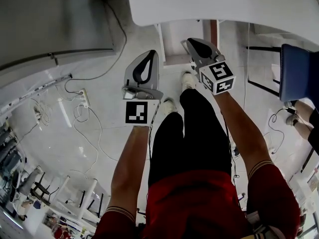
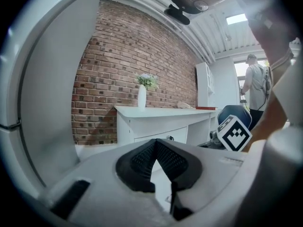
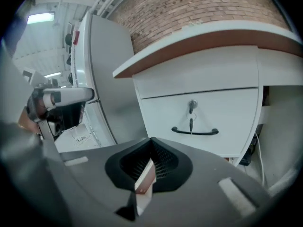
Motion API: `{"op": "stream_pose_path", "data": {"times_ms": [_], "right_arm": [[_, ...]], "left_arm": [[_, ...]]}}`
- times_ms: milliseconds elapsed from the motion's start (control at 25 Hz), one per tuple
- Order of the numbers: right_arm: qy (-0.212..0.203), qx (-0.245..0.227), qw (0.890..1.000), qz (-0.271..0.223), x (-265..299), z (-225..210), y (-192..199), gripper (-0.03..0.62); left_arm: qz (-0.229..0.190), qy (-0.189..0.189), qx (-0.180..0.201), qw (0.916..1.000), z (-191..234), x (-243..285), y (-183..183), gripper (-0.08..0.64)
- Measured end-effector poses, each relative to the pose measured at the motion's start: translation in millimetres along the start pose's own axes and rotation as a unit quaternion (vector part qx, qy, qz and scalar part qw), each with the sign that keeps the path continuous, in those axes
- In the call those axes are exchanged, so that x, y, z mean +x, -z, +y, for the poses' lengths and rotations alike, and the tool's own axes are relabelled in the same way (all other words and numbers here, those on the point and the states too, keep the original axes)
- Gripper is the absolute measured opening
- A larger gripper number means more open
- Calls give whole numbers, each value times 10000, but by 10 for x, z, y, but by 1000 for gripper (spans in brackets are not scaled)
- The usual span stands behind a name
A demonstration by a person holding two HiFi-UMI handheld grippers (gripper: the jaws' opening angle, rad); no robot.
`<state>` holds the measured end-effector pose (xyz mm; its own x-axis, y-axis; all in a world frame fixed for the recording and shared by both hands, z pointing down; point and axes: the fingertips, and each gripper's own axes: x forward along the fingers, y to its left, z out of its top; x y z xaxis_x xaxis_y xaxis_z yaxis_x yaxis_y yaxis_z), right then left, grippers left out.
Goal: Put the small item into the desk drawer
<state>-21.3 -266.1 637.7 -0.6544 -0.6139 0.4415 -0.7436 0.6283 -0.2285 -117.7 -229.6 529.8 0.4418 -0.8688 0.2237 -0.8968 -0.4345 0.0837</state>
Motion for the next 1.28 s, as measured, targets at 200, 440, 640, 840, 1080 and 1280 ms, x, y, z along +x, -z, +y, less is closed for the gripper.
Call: {"op": "stream_pose_path", "data": {"times_ms": [200,440,640,840,1080,1280], "right_arm": [[-380,-323,9980,-387,-386,367,-479,6],[-679,-522,9930,-809,-889,701,-1106,6],[-787,-593,9883,-1167,-1318,976,-1522,6],[-784,-671,9845,-1415,-1723,1183,-1902,6],[-756,-798,9787,-1734,-2139,1467,-2296,6],[-735,-890,9744,-1927,-2477,1684,-2470,6]], "left_arm": [[-100,243,39,9996,-163,-123,-273,6],[-282,531,54,9982,-418,-279,-699,6],[-504,721,147,9960,-638,-484,-1117,6],[-568,1052,317,9923,-913,-710,-1527,6],[-763,1222,453,9885,-1058,-1003,-1984,6],[-979,1323,521,9850,-1157,-1282,-2299,6]]}}
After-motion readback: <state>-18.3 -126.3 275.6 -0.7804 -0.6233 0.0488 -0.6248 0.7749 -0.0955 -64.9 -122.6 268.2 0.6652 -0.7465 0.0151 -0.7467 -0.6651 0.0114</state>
